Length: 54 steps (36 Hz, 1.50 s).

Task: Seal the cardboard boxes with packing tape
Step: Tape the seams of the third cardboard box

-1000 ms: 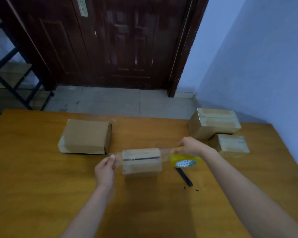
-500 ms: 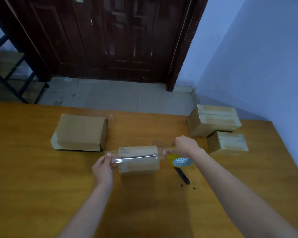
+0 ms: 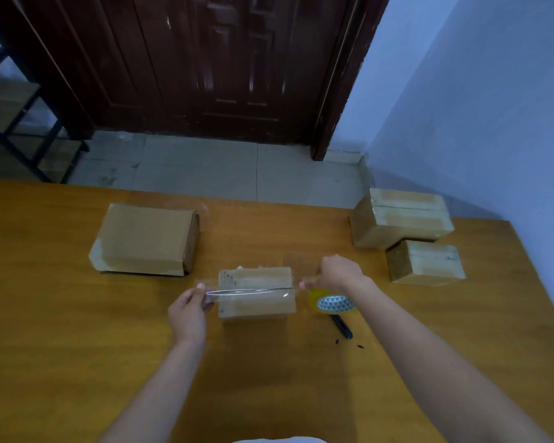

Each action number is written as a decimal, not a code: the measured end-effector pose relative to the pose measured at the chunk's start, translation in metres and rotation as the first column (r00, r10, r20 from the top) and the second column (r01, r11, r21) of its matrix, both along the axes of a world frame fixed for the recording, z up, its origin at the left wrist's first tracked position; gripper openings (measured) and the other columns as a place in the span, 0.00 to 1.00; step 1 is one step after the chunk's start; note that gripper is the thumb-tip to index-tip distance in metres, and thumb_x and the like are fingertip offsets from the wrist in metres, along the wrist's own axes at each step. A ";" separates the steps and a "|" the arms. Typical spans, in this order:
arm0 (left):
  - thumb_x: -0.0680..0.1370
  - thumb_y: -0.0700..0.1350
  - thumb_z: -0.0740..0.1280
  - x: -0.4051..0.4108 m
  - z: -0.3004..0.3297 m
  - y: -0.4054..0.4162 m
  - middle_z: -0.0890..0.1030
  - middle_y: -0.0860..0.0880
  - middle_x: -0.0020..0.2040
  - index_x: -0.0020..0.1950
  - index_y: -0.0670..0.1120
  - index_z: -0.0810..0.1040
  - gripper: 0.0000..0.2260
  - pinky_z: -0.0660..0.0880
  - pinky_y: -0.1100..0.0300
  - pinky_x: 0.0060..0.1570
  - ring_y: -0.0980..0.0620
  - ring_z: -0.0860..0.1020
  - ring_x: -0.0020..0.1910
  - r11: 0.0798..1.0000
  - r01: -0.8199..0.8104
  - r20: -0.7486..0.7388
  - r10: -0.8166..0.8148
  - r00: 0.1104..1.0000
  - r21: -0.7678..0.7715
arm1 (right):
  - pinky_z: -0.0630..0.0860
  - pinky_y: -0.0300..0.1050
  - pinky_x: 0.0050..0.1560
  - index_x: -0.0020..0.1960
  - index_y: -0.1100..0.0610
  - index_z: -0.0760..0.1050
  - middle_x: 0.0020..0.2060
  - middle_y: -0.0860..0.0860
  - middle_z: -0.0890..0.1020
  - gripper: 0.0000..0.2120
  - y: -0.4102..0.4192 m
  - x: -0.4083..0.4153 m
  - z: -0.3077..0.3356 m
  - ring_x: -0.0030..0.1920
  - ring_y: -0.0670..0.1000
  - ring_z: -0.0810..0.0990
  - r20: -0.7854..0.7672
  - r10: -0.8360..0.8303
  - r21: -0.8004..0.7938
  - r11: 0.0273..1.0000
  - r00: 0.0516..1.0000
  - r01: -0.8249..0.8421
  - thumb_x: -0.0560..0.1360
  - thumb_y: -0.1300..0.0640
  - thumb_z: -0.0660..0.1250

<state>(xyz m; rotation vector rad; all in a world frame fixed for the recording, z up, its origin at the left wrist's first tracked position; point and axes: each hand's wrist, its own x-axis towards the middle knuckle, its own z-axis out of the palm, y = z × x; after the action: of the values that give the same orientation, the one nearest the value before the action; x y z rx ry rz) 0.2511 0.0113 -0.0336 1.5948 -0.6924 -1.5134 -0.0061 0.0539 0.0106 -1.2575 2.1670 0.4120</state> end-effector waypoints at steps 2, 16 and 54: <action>0.80 0.38 0.63 0.000 0.000 0.000 0.80 0.46 0.38 0.39 0.44 0.78 0.10 0.75 0.60 0.43 0.50 0.78 0.38 1.000 0.001 0.003 -0.001 1.000 0.013 | 0.74 0.40 0.36 0.43 0.56 0.74 0.40 0.49 0.79 0.26 -0.001 0.000 -0.002 0.40 0.49 0.79 0.015 -0.018 0.008 1.000 1.000 0.017 0.69 0.31 0.66; 0.81 0.41 0.62 0.002 -0.001 -0.007 0.80 0.44 0.39 0.43 0.40 0.77 0.08 0.74 0.58 0.39 0.48 0.77 0.37 0.983 0.067 0.006 -0.069 0.998 0.169 | 0.78 0.47 0.51 0.56 0.58 0.74 0.50 0.52 0.80 0.31 -0.002 0.000 -0.013 0.48 0.51 0.79 0.068 -0.077 0.048 0.996 0.995 0.074 0.69 0.31 0.65; 0.79 0.37 0.63 -0.010 -0.002 -0.029 0.78 0.41 0.55 0.54 0.40 0.78 0.07 0.69 0.54 0.50 0.42 0.76 0.52 0.972 0.235 0.584 -0.190 0.789 0.000 | 0.74 0.46 0.37 0.61 0.60 0.76 0.38 0.52 0.80 0.32 0.050 0.051 -0.029 0.36 0.51 0.77 0.183 -0.165 -0.039 0.984 0.969 0.174 0.73 0.34 0.62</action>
<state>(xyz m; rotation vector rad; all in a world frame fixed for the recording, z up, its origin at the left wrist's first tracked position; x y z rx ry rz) 0.2408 -0.0182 -0.0357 1.9943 -1.2923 -1.1130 0.0450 0.1039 -0.0180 -1.0826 2.1226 0.1634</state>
